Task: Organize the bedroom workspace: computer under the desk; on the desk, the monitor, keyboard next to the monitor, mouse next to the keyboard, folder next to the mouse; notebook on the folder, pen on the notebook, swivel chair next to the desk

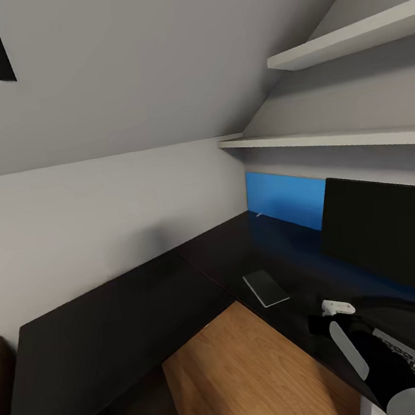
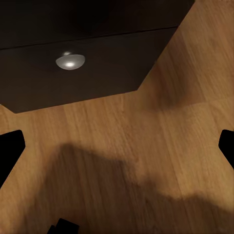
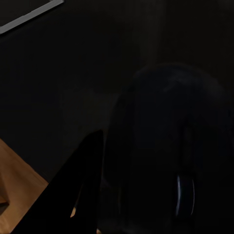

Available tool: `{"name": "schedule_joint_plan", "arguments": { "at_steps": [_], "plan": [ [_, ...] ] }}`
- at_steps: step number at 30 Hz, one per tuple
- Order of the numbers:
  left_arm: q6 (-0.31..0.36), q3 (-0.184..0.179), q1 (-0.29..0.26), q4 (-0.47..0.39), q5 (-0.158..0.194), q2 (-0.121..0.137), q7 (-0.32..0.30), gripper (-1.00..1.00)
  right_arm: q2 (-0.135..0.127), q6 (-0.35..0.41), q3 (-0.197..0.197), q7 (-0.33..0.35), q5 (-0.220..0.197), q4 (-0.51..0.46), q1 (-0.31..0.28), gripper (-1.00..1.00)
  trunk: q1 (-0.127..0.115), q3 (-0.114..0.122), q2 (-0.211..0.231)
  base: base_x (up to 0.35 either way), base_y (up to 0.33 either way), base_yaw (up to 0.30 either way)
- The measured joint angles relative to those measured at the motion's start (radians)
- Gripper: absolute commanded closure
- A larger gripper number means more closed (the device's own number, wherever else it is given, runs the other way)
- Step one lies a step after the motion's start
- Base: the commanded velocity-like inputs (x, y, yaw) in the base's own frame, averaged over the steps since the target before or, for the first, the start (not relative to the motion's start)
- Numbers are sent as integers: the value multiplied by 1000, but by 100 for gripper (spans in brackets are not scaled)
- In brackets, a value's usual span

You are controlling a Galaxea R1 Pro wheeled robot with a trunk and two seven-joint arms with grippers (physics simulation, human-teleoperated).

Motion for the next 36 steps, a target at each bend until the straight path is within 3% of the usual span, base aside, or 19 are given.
{"name": "schedule_joint_plan", "arguments": {
  "at_steps": [36],
  "plan": [
    [0,0,0,0,-1,0,0,-100,-4,29,-6,-4,1,45,0,100,0,0,0,17,-26,0]
  ]
}}
